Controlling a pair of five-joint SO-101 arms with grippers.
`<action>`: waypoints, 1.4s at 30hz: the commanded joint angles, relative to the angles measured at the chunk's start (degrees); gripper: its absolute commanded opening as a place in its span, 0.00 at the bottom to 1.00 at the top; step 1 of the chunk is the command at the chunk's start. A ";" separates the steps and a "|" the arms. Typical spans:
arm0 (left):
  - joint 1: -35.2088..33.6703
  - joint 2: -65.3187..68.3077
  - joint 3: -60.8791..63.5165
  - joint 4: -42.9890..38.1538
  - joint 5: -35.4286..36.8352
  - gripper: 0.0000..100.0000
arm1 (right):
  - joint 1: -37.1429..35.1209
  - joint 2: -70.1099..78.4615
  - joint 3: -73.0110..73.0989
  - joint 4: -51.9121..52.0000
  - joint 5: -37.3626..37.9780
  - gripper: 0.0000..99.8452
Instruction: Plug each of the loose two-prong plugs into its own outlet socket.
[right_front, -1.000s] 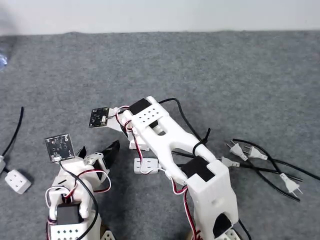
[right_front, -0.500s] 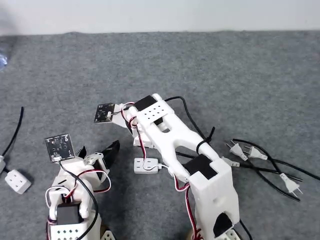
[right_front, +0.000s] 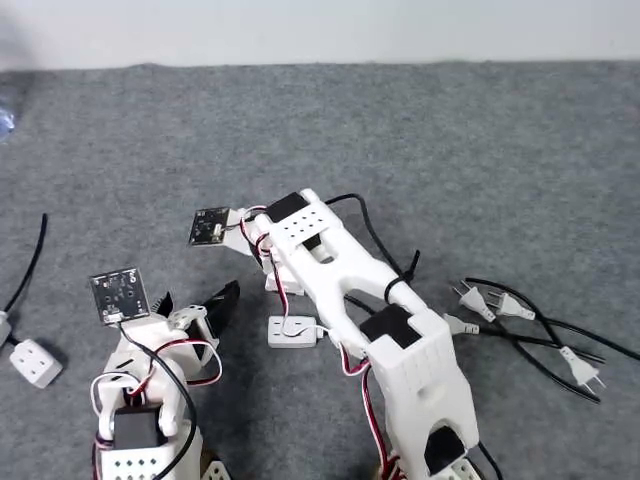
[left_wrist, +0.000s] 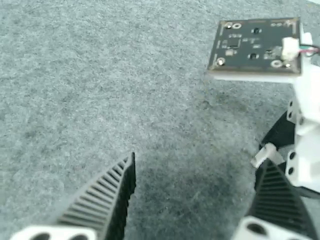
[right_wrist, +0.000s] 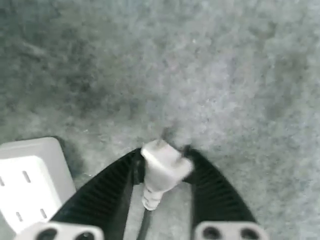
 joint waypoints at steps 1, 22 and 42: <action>-0.09 -0.26 -0.13 0.18 0.44 0.36 | -0.66 -1.27 0.00 -0.13 -0.09 0.03; -0.09 -0.26 -0.13 0.18 0.44 0.36 | 9.36 -9.45 0.00 21.67 21.27 0.01; -0.18 -0.26 -0.13 0.26 0.44 0.36 | 10.07 -1.89 -10.37 19.38 16.00 0.24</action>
